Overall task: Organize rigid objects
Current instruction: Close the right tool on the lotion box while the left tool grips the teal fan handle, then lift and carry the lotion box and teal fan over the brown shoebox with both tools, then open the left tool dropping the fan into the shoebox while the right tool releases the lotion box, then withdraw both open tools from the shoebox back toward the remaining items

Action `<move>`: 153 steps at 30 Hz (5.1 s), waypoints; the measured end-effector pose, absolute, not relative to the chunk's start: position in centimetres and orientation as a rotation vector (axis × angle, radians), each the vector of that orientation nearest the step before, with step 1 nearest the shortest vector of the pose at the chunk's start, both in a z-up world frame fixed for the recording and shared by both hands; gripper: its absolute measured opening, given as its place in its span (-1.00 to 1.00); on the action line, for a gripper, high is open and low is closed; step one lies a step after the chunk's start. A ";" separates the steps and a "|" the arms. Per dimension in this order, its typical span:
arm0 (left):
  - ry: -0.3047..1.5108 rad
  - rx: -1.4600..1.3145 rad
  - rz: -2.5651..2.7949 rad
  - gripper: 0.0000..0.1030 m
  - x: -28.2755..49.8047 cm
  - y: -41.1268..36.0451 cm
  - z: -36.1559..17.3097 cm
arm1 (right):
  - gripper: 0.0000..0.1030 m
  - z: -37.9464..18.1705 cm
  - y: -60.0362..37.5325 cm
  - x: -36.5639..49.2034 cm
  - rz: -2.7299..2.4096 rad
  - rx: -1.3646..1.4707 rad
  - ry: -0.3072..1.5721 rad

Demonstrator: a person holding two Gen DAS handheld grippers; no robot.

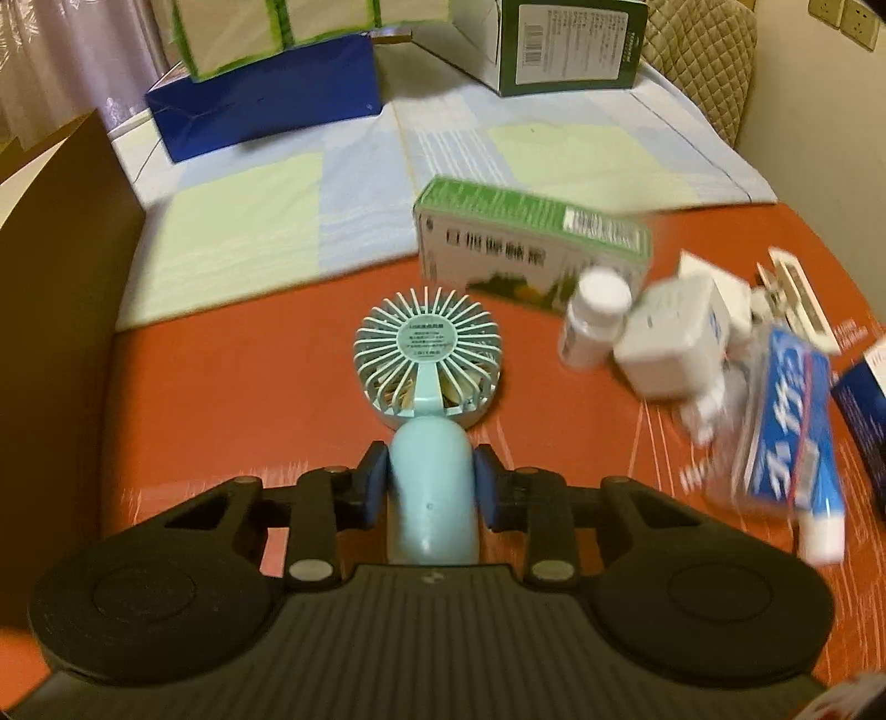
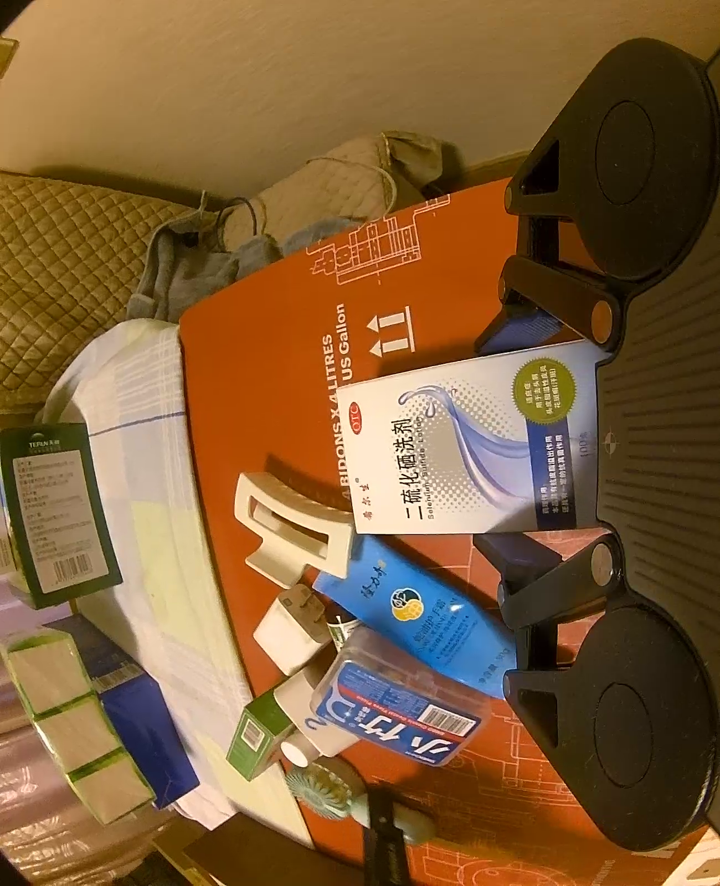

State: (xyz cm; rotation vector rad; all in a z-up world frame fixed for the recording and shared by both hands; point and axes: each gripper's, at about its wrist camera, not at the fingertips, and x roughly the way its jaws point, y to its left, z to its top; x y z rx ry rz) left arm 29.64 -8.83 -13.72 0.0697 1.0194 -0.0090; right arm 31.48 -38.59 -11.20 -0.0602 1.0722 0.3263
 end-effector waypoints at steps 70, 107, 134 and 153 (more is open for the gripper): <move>0.715 -0.076 0.171 -0.46 17.8 17.0 4.3 | 0.19 0.5 1.2 22.2 0.972 -0.010 0.868; 1.050 -0.043 0.127 -0.24 25.4 24.8 -5.8 | 0.29 -8.2 14.4 24.2 0.911 -0.457 0.946; 1.013 -0.039 0.114 -0.24 24.2 23.9 -3.9 | 0.32 -7.4 12.8 23.7 0.938 -0.432 0.930; 0.857 -0.019 0.078 -0.24 20.2 19.2 1.8 | 0.32 -2.4 4.7 21.7 0.951 -0.229 0.812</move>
